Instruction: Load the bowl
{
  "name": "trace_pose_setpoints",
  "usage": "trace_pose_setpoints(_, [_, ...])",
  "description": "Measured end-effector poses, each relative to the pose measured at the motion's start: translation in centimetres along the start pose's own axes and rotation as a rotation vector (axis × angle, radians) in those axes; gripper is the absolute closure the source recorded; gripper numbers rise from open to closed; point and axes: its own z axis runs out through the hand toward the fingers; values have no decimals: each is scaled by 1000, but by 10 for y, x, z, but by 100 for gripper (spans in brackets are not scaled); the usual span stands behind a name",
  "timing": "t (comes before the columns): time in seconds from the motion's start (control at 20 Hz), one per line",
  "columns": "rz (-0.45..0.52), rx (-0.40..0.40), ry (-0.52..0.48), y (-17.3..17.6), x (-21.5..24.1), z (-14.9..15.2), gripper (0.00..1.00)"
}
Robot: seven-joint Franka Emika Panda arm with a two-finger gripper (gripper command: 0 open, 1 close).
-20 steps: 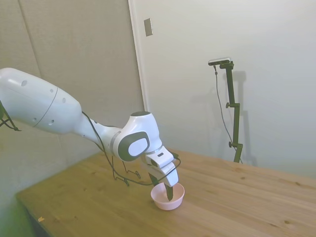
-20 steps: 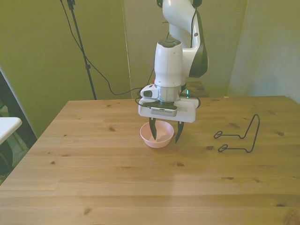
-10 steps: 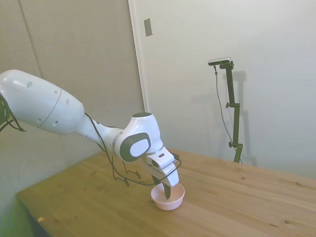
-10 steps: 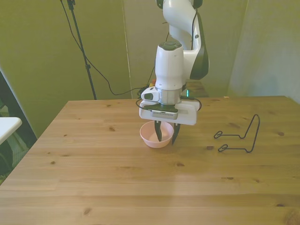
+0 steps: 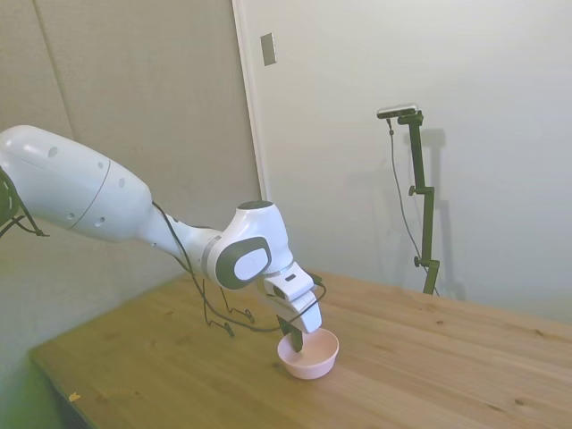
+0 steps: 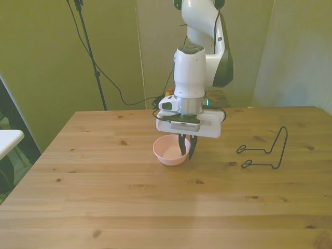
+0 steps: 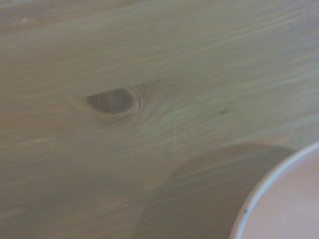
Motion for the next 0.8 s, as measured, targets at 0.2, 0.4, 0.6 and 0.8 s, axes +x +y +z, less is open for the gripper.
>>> trace_pose_setpoints(0.2, [2,18,-6,-3,0,-6,100])
trace_pose_setpoints(0.4, [-37,86,-55,-11,-12,-27,100])
trace_pose_setpoints(0.6, [-95,188,-124,-17,-33,-74,100])
trace_pose_setpoints(0.8, [-144,260,-160,-10,-64,-132,100])
